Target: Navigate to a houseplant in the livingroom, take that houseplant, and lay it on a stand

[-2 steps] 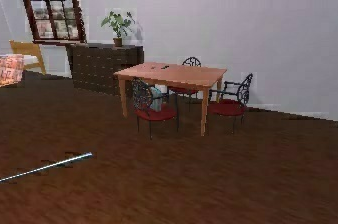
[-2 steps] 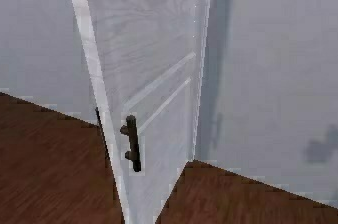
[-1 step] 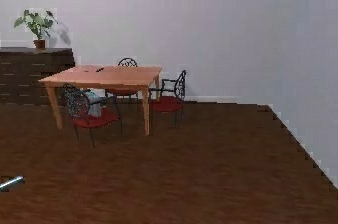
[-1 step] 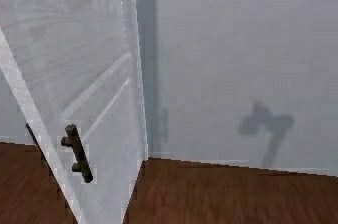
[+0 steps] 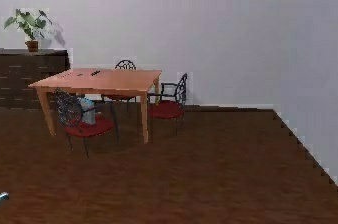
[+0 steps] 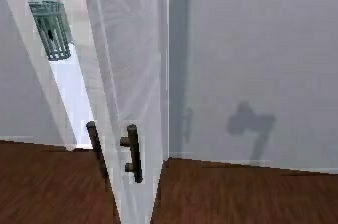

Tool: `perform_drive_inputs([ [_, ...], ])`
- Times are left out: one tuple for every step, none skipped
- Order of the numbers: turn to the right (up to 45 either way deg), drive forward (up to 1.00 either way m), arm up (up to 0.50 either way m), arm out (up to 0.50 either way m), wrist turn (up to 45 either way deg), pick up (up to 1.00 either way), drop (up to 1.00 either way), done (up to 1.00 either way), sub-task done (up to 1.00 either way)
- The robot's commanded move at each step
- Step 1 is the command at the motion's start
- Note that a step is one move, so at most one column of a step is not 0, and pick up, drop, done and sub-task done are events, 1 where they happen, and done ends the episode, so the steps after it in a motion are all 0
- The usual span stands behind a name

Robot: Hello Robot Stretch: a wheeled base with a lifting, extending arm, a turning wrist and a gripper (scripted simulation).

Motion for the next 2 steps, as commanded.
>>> perform_drive_inputs([
  [36.0, 0.0, 0.0, 0.0, 0.0, 0.0, 0.0, 0.0, 0.0],
  [0.0, 0.7, 0.0, 0.0, 0.0, 0.0, 0.0, 0.0, 0.0],
])
